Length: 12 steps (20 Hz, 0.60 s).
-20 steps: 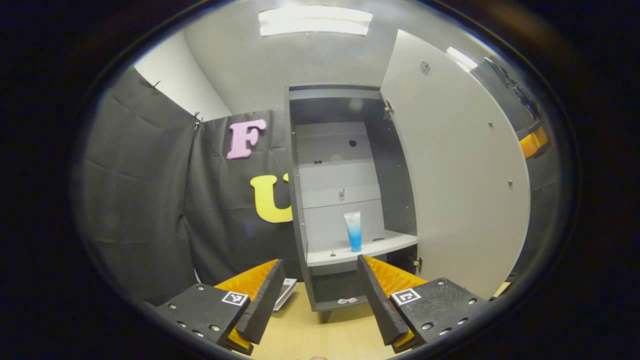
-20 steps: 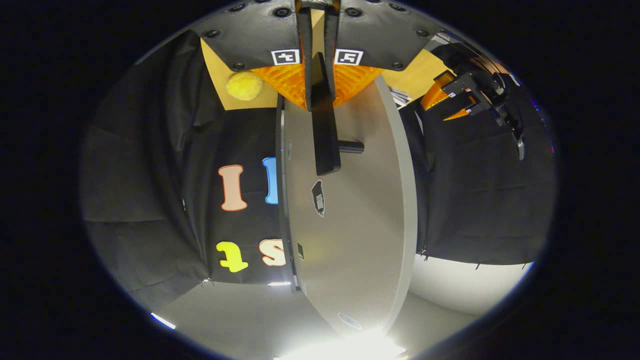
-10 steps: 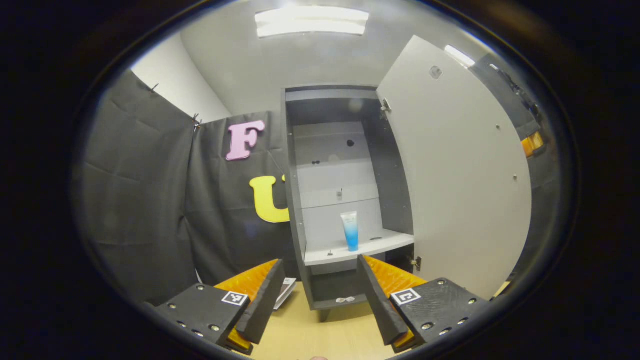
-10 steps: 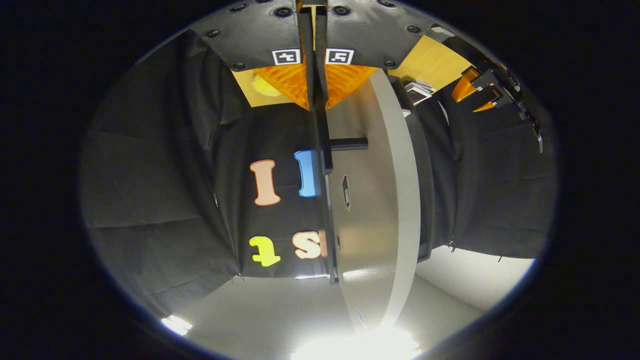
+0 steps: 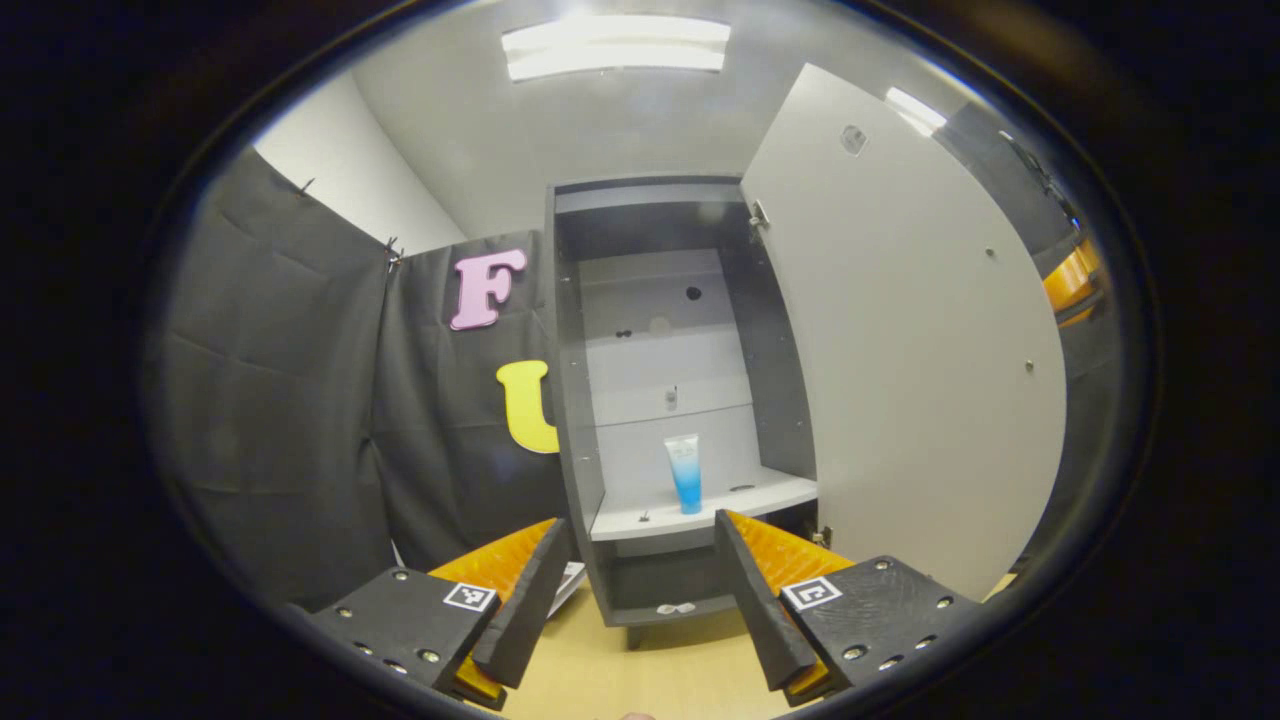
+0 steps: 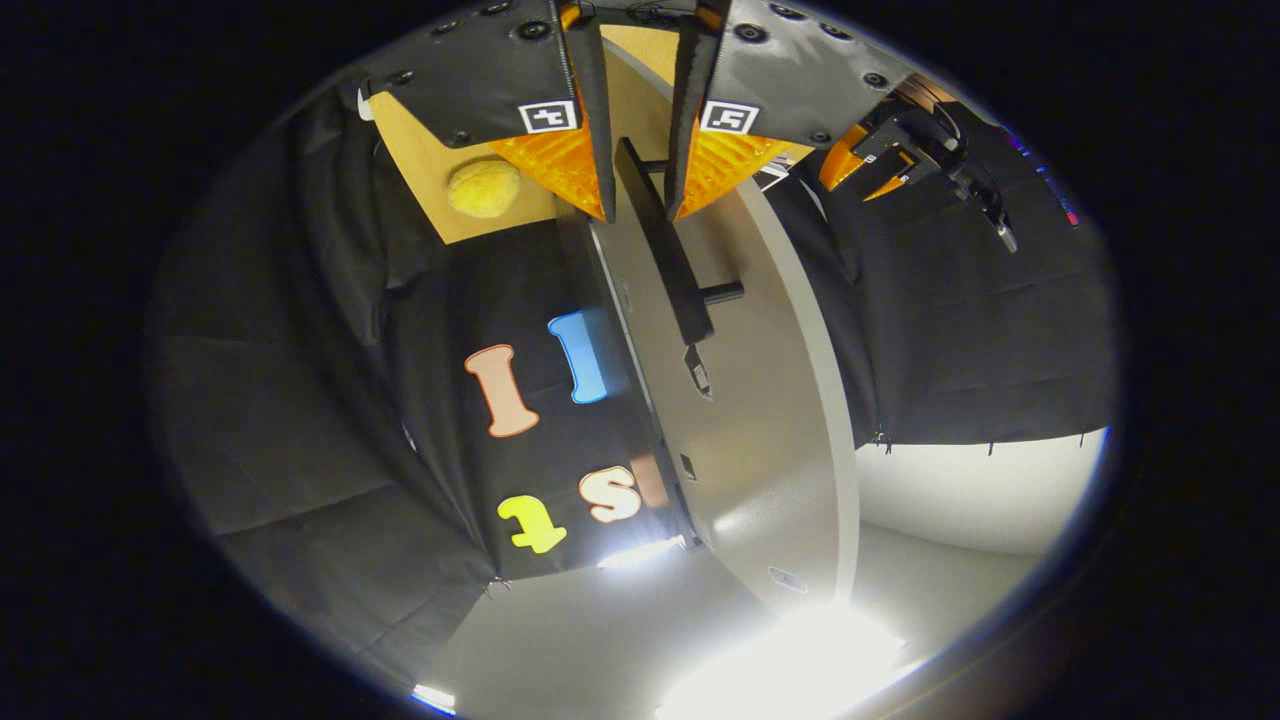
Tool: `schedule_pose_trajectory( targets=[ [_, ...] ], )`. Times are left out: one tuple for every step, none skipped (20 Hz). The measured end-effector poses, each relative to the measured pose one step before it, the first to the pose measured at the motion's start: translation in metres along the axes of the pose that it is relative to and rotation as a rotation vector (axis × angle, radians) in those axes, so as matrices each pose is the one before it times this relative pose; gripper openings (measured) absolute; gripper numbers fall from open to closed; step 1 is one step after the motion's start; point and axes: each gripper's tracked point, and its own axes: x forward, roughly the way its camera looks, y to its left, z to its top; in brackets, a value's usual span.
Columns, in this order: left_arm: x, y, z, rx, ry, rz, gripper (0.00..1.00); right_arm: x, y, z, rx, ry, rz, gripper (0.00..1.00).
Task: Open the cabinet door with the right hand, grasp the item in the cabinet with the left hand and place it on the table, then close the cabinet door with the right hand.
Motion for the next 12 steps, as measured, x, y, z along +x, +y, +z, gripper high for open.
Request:
schedule_pose_trajectory(
  targets=[
    [0.00307, -0.01025, 0.0006, -0.00661, -0.00224, 0.00012, 0.88, -0.00519, -0.01827, 0.00375, -0.00746, -0.0117, -0.03254, 0.31],
    [0.00238, -0.01045, 0.00029, -0.00416, 0.00037, -0.00072, 0.88, -0.0041, -0.0174, 0.00582, 0.00168, -0.01423, -0.0318, 0.28],
    [0.00224, -0.01017, 0.00076, 0.00217, 0.00089, 0.00013, 0.88, -0.00127, -0.01182, 0.0008, 0.00671, -0.00715, -0.02013, 0.27],
    [0.0031, -0.00849, 0.00092, 0.00592, 0.00007, 0.00431, 0.88, -0.00105, -0.01183, -0.00053, 0.00539, -0.0022, -0.01234, 0.28],
    [0.00298, -0.00729, 0.00206, 0.00605, -0.00186, 0.00288, 0.88, -0.00113, -0.01465, -0.00108, -0.00793, -0.00311, -0.02357, 0.44],
    [0.00367, -0.00624, 0.00361, 0.00545, -0.0013, 0.0028, 0.88, 0.00192, -0.01346, -0.00255, -0.01697, -0.00403, -0.03158, 0.6],
    [0.00283, -0.00542, 0.0021, 0.00519, -0.00203, 0.00054, 0.88, -0.00291, -0.01672, 0.00063, -0.02965, -0.0055, -0.04959, 0.76],
    [0.004, -0.00355, 0.00398, 0.00434, -0.0015, 0.00027, 0.88, -0.0035, -0.01336, -0.00407, -0.02935, -0.00136, -0.0408, 0.92],
    [0.00408, -0.00283, 0.00283, 0.00255, -0.00151, -0.00335, 0.88, -0.00066, -0.00897, -0.00422, -0.02877, 0.00006, -0.02951, 0.98],
    [0.00624, -0.00178, 0.00291, 0.00228, -0.00228, -0.00103, 0.88, -0.00222, -0.00665, -0.00421, -0.02555, 0.00018, -0.01938, 0.98],
    [0.00622, -0.00136, 0.00152, 0.00235, -0.00216, -0.00109, 0.88, 0.00027, -0.00469, -0.00244, -0.02062, -0.00165, -0.01471, 0.98],
    [0.00836, -0.00031, 0.00229, -0.00071, -0.00386, 0.00012, 0.88, 0.00057, -0.00404, -0.00189, -0.01559, -0.00243, -0.01283, 0.98]
  ],
)
